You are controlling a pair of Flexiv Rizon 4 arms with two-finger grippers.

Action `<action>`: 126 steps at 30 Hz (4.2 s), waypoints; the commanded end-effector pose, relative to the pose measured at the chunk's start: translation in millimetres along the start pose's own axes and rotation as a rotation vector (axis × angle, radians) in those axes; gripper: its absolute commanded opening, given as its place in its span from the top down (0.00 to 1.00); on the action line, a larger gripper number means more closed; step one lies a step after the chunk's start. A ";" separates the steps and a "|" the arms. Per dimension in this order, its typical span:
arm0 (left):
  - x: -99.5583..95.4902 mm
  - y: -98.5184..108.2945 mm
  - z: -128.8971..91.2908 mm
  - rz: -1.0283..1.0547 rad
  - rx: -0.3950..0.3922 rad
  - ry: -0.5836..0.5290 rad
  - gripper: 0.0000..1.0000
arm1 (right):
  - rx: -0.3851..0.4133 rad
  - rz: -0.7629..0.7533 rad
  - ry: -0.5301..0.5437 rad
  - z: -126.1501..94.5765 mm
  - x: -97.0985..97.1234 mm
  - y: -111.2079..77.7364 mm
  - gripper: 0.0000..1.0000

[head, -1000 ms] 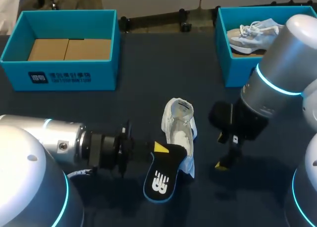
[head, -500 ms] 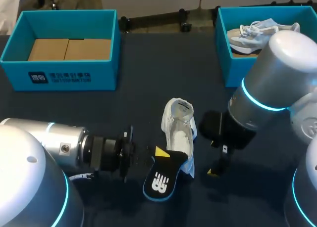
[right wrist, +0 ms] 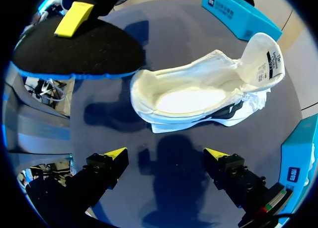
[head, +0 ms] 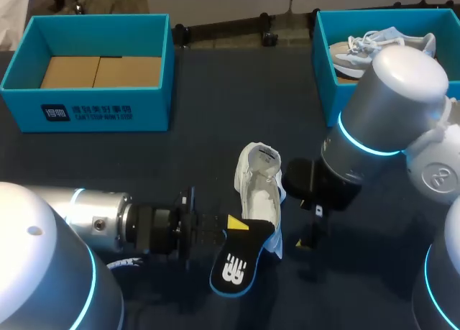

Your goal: Take the shoe out of the shoebox, open the shoe tongue, remove and reinsert the insole, then place the shoe into the shoebox

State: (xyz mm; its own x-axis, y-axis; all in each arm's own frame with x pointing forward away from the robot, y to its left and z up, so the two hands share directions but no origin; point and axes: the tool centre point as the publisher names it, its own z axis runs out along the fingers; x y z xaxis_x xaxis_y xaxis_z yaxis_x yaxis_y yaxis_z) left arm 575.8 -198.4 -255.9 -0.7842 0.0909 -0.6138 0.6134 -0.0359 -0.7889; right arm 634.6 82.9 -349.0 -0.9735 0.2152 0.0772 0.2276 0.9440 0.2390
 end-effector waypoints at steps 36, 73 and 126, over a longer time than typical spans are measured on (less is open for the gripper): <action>-16.2 34.8 33.4 -0.023 -0.018 -0.074 1.00 | 0.005 -0.027 0.008 12.1 -6.5 4.8 0.00; -16.4 79.3 35.3 -0.069 -0.060 -0.076 1.00 | 0.005 -0.027 0.008 12.1 -6.5 4.8 0.00; -35.4 146.7 29.9 -0.114 -0.266 -0.073 1.00 | 0.005 -0.027 0.008 12.1 -6.5 4.8 0.00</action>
State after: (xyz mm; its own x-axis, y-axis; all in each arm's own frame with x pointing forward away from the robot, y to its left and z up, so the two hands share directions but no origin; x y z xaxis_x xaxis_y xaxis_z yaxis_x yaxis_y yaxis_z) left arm 687.3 -233.8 -349.1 -0.8460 -0.0024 -0.5331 0.5192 0.2238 -0.8248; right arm 642.3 88.0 -358.4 -0.9791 0.1869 0.0803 0.2009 0.9507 0.2361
